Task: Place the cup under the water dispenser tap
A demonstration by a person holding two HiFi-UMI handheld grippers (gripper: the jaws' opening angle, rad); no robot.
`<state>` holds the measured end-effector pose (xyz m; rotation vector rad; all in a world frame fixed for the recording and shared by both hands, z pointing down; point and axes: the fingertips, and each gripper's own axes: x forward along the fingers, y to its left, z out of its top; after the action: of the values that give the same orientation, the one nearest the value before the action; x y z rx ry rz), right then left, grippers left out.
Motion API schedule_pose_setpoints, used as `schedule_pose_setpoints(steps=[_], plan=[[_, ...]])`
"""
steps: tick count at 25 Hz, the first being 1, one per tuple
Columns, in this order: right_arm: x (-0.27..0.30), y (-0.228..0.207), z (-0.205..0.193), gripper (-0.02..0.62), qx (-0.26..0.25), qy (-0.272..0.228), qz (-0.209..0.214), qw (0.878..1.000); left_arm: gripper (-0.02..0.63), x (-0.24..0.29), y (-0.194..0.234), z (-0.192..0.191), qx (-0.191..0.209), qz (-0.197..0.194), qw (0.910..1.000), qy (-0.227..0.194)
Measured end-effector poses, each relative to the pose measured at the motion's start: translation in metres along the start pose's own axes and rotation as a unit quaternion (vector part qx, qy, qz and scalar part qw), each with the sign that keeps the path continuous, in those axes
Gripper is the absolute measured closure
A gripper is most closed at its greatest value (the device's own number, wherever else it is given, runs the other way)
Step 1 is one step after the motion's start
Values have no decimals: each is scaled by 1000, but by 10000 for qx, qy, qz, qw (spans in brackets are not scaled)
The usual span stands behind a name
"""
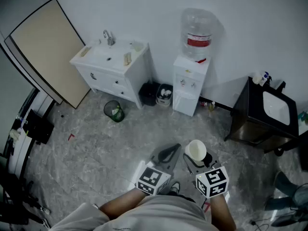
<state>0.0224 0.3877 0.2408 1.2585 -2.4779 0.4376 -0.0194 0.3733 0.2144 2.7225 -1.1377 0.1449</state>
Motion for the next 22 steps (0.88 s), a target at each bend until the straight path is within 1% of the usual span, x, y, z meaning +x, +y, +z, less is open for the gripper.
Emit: schedule_pose_setpoints(steps=[8,16,22], plan=[[-7,-4,-6,337,-11,23,16,10000,603,2,-10,-5,-5,32,10000,23],[-14,-15,-8,337,210,-143,129,9996,603,8,-17,-14,0,112,9999,112],[-18,-29,-10,337,140,-152,130,9997,603,19,-24,-11,80,122,9999,55]])
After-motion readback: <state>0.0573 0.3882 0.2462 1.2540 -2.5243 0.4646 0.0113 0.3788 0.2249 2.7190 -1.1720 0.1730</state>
